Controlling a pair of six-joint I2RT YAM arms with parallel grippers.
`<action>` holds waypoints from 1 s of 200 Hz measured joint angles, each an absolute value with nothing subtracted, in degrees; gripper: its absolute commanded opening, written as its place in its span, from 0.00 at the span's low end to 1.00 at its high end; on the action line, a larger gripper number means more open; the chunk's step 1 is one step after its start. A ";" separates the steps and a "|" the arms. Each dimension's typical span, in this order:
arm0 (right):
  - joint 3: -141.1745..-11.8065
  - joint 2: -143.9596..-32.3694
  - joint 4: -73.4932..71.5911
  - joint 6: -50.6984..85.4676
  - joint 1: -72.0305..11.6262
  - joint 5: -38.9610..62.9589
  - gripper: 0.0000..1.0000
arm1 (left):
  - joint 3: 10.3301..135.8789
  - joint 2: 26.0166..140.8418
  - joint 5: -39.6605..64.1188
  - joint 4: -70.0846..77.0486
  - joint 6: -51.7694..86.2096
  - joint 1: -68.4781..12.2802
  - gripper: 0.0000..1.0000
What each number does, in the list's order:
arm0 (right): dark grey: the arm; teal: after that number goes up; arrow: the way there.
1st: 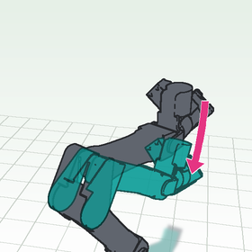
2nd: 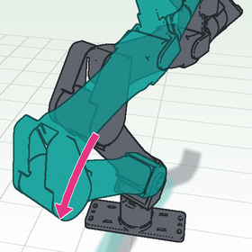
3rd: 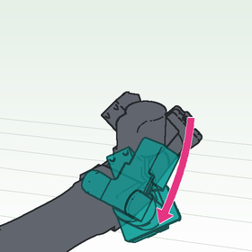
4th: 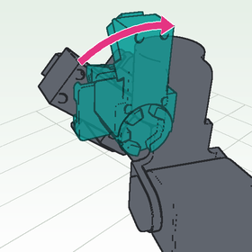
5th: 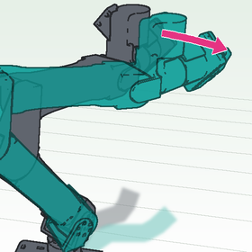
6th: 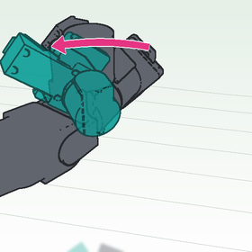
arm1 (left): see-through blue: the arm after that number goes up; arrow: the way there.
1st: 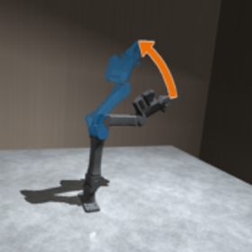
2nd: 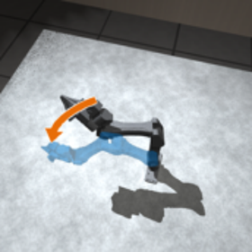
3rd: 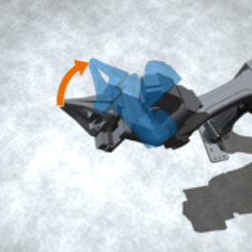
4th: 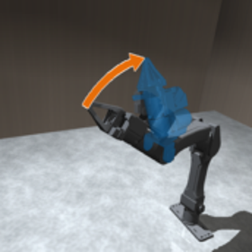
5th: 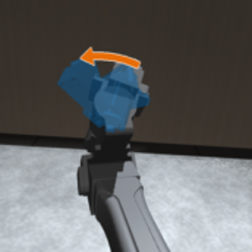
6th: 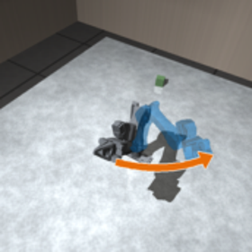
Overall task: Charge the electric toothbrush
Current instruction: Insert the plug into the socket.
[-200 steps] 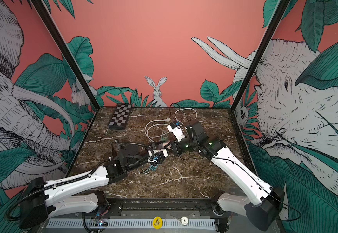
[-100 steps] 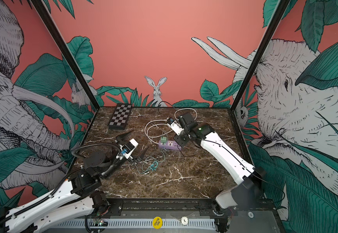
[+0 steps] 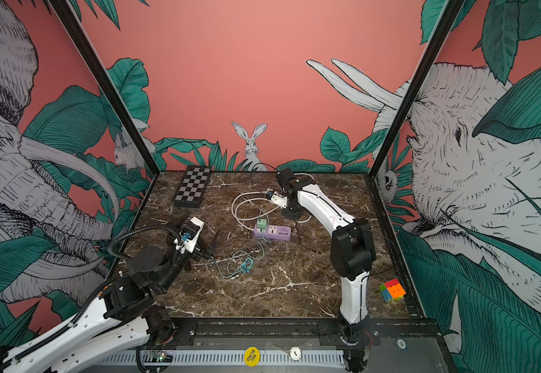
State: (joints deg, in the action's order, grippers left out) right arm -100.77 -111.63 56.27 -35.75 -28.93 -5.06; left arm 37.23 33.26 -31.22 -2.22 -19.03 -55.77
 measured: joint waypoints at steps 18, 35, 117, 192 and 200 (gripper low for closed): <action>-100.86 -111.63 57.10 -39.48 -30.26 -2.61 0.00 | 36.97 33.17 -31.20 -2.20 -18.90 -55.77 0.99; -101.14 -111.79 58.26 -42.13 -31.48 -0.84 0.00 | 36.73 33.19 -31.20 -2.17 -18.85 -55.77 0.99; -109.03 -121.43 61.36 -48.69 -36.10 -3.40 0.00 | 35.29 31.77 -31.86 -1.78 -19.05 -55.77 0.99; -111.72 -123.20 61.84 -49.04 -36.71 -2.98 0.00 | 35.07 30.68 -31.97 -1.67 -19.07 -55.77 0.99; -111.70 -123.24 61.91 -49.04 -36.71 -2.76 0.00 | 35.07 30.59 -31.94 -1.65 -19.07 -55.77 0.99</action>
State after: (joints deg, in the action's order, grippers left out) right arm -111.70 -123.24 61.91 -49.04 -36.71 -2.76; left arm 35.07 30.59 -31.94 -1.65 -19.07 -55.77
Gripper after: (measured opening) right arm 0.261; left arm 0.993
